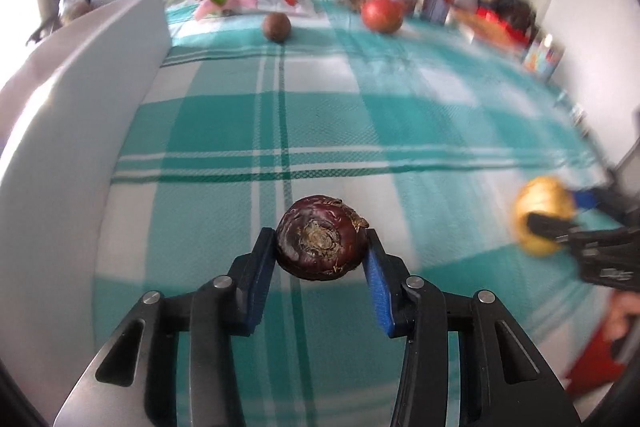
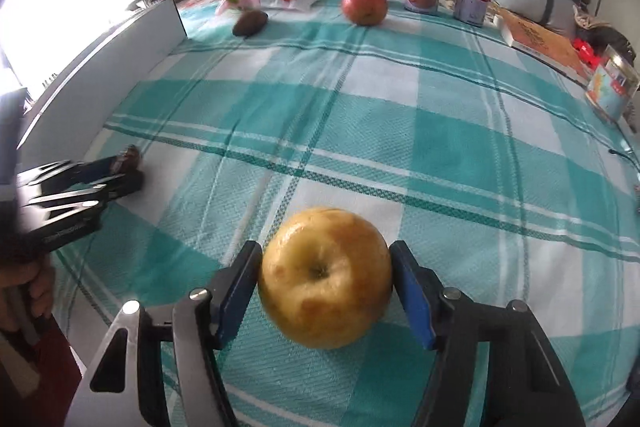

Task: Organize fruits

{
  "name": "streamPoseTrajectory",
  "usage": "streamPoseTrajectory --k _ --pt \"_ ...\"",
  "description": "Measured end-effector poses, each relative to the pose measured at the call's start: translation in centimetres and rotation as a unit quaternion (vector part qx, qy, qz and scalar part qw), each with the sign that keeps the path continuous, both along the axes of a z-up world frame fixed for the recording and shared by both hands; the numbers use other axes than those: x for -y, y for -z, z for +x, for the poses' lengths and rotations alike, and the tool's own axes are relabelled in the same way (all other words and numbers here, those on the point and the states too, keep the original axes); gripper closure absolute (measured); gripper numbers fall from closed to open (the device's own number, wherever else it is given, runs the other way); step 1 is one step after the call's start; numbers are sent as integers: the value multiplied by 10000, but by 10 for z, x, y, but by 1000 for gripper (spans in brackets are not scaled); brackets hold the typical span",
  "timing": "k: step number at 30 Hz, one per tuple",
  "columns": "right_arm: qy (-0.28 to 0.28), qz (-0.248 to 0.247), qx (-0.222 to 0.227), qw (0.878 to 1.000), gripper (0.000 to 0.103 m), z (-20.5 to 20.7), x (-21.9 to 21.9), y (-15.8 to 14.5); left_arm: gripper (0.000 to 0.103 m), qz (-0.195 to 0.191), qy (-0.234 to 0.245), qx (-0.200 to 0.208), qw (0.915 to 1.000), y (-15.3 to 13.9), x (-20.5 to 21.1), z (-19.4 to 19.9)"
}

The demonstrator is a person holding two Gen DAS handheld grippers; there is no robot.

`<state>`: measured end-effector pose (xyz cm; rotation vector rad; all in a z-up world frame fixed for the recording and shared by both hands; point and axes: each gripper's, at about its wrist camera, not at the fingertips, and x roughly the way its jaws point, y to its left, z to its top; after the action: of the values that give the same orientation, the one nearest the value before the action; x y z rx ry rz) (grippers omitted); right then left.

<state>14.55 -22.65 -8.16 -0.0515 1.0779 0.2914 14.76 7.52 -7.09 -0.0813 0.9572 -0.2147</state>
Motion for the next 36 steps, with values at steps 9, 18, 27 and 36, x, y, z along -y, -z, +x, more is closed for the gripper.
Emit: streamPoseTrajectory --k 9,18,27,36 --pt "-970 1548 348 9826 38 10 -109 -92 59 -1355 -1336 573 9801 -127 -149 -45" --pt "-2909 1465 460 9444 38 23 -338 -133 58 -935 -3197 -438 9419 -63 -285 -36" --pt "-2968 688 91 9524 37 49 -422 -64 48 -774 -3477 -814 9309 -35 -308 -47" --pt "-2147 1142 1257 9618 2 71 -340 -150 22 -410 -3163 185 9476 -95 -245 -48"
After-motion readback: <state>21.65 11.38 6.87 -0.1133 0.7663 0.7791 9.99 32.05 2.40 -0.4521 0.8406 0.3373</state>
